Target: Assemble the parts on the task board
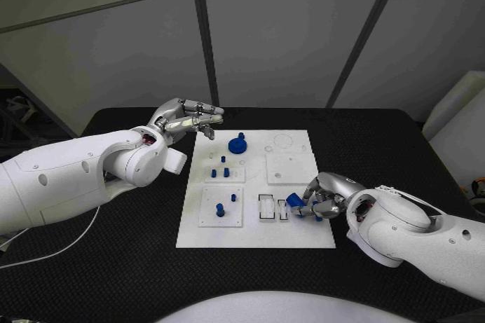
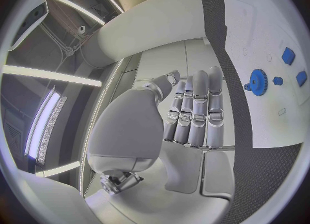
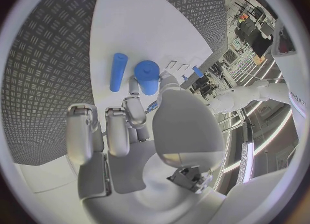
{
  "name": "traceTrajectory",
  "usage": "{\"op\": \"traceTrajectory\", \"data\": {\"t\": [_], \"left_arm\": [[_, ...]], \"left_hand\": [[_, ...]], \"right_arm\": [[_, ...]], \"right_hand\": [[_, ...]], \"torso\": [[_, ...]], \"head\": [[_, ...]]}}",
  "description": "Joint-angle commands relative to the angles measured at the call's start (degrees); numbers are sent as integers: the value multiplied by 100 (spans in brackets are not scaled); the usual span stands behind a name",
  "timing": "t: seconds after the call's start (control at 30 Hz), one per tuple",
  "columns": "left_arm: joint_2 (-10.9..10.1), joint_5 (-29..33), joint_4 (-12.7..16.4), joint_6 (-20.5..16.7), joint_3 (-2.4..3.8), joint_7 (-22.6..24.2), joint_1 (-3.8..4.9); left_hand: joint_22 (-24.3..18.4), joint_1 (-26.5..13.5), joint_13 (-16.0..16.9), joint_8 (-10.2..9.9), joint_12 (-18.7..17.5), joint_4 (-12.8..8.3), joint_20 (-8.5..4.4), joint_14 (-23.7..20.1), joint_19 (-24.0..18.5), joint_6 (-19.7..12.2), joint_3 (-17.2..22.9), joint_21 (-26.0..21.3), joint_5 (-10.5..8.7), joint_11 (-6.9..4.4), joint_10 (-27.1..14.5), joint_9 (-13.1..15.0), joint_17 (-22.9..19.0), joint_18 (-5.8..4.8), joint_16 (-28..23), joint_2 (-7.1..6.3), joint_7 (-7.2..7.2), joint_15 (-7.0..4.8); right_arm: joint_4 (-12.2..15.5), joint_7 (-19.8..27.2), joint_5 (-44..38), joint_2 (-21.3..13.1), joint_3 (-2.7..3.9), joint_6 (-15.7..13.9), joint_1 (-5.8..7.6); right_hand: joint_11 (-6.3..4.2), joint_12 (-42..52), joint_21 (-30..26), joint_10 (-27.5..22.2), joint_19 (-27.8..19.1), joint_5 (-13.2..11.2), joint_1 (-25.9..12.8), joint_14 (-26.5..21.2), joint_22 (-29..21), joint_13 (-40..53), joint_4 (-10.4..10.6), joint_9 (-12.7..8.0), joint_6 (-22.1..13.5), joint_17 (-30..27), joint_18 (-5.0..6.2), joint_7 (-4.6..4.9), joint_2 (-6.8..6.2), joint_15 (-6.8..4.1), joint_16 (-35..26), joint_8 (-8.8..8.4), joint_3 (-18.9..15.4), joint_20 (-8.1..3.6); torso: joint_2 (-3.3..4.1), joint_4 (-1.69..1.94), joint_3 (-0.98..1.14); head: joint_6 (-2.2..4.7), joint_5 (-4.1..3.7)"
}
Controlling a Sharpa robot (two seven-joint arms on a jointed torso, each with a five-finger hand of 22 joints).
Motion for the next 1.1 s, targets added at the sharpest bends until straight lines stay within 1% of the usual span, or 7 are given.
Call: {"op": "traceTrajectory", "data": {"t": [0.03, 0.2, 0.37, 0.57, 0.8, 0.97, 1.1], "left_arm": [[-8, 25, 19, 68, 4, 10, 8], [-19, 25, 24, 67, 4, 7, 8], [-21, 25, 24, 71, 4, 7, 8], [-21, 25, 19, 72, 4, 9, 8], [-15, 25, 14, 72, 3, 9, 7], [-13, 25, 15, 72, 3, 8, 7], [-7, 25, 14, 75, 3, 8, 7]], "left_hand": [[-6, 19, 6, -12, 29, 9, 4, -35, -37, -24, -27, -27, 6, 12, -33, 2, -7, -96, -31, 54, 10, -16], [-6, 19, 6, -12, 29, 9, 4, -35, -37, -24, -27, -27, 6, 12, -33, 2, -7, -96, -31, 54, 10, -16], [-6, 19, 6, -12, 29, 9, 4, -35, -37, -24, -27, -27, 6, 12, -33, 2, -7, -96, -31, 54, 10, -16], [-6, 19, 6, -12, 29, 9, 4, -35, -37, -24, -27, -27, 6, 12, -33, 2, -7, -96, -31, 54, 10, -16], [-6, 19, 6, -12, 29, 9, 4, -35, -37, -24, -27, -27, 6, 12, -33, 2, -7, -96, -31, 54, 10, -16], [-6, 19, 6, -12, 29, 9, 4, -35, -37, -24, -27, -27, 6, 12, -33, 2, -7, -96, -31, 54, 10, -16], [-6, 19, 6, -12, 29, 9, 4, -35, -37, -24, -27, -27, 6, 12, -33, 2, -7, -96, -31, 54, 10, -16]], "right_arm": [[-22, -183, -72, 26, -32, 218, -40], [-6, -195, -89, 22, -32, -44, -47], [75, -148, -97, -34, -32, -441, -51], [254, -69, -33, -132, -31, -862, -52], [526, 19, 86, -225, -26, -1341, -49], [641, 81, 138, -209, -22, -1393, -45], [606, 102, 225, -88, -21, -1151, -43]], "right_hand": [[-19, 47, 11, 28, 283, -12, 40, 413, 1158, 28, -1, 28, 14, 666, -63, -32, 63, 19, 13, 40, -49, 21], [-58, 117, 41, 101, 316, 183, 165, 420, 1193, 132, -11, 131, 76, 694, -73, -76, 200, -12, 24, 147, -53, -4], [-131, 318, 124, 272, 408, 528, 361, 440, 1290, 365, -40, 275, 215, 786, -104, -158, 376, -72, 67, 279, -12, -54], [-204, 443, 192, 390, 483, 830, 539, 455, 1369, 525, -41, 429, 303, 853, -130, -235, 462, -135, 100, 353, -2, -119], [-227, 452, 212, 420, 505, 1051, 489, 461, 1393, 563, -2, 524, 325, 886, -137, -259, 517, -158, 115, 367, -42, -146], [-231, 456, 220, 430, 514, 1115, 447, 464, 1402, 579, 6, 556, 328, 898, -140, -262, 529, -163, 120, 366, -67, -152], [-229, 443, 220, 428, 513, 1116, 385, 463, 1402, 575, 12, 576, 322, 896, -140, -259, 535, -162, 119, 359, -98, -154]], "torso": [[-1, 1, 0], [-6, -7, -1], [-7, -5, 6], [-8, -8, 2], [-6, 0, -2], [-4, -1, -6], [-3, 0, -4]], "head": [[-11, 8], [0, 15], [9, 17], [14, 13], [31, 0], [29, 9], [37, 13]]}}
